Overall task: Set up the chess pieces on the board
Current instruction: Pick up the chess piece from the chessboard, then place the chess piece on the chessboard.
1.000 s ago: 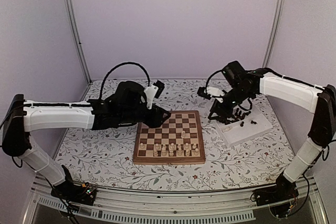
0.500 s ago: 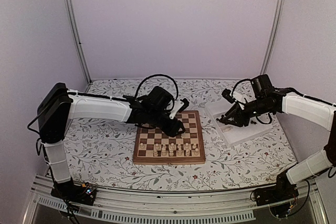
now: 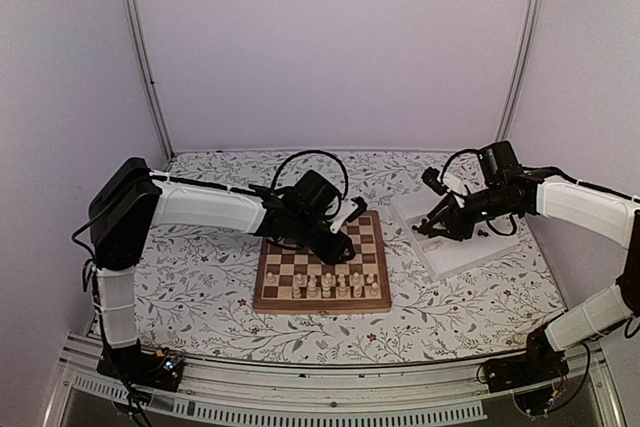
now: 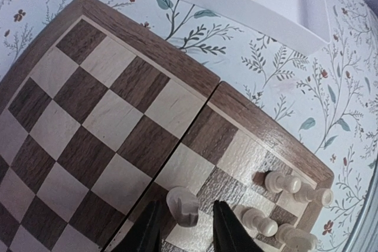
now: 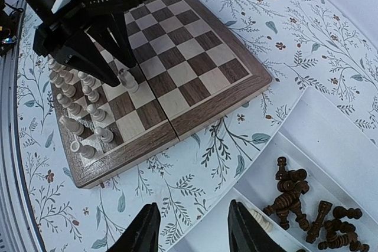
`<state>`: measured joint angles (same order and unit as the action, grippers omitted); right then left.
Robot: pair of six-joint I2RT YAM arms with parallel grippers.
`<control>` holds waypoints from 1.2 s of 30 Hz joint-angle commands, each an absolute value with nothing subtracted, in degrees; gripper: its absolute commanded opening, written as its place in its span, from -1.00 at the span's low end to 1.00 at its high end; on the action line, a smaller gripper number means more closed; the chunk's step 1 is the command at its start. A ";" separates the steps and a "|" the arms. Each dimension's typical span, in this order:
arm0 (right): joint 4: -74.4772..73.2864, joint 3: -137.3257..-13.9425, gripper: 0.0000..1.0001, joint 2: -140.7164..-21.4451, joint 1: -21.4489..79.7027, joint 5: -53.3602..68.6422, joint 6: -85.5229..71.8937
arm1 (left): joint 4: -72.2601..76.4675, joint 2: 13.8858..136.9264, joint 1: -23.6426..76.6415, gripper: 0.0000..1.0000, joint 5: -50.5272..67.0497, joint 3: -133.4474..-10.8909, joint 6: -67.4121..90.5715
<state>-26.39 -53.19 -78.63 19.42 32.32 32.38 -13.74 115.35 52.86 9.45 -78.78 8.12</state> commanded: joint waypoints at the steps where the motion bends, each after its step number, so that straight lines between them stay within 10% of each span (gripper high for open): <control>1: -25.02 -52.91 -0.16 -79.63 19.16 33.22 32.78 | -14.35 117.38 52.76 -0.44 10.14 -80.89 7.38; 11: -24.90 -53.09 -0.16 -80.89 19.23 32.52 32.87 | -15.42 116.35 52.72 -0.98 11.04 -81.88 7.26; 36: -24.87 -53.26 -0.16 -82.88 19.19 32.20 33.75 | -25.66 79.90 54.40 -0.97 0.18 -49.84 19.81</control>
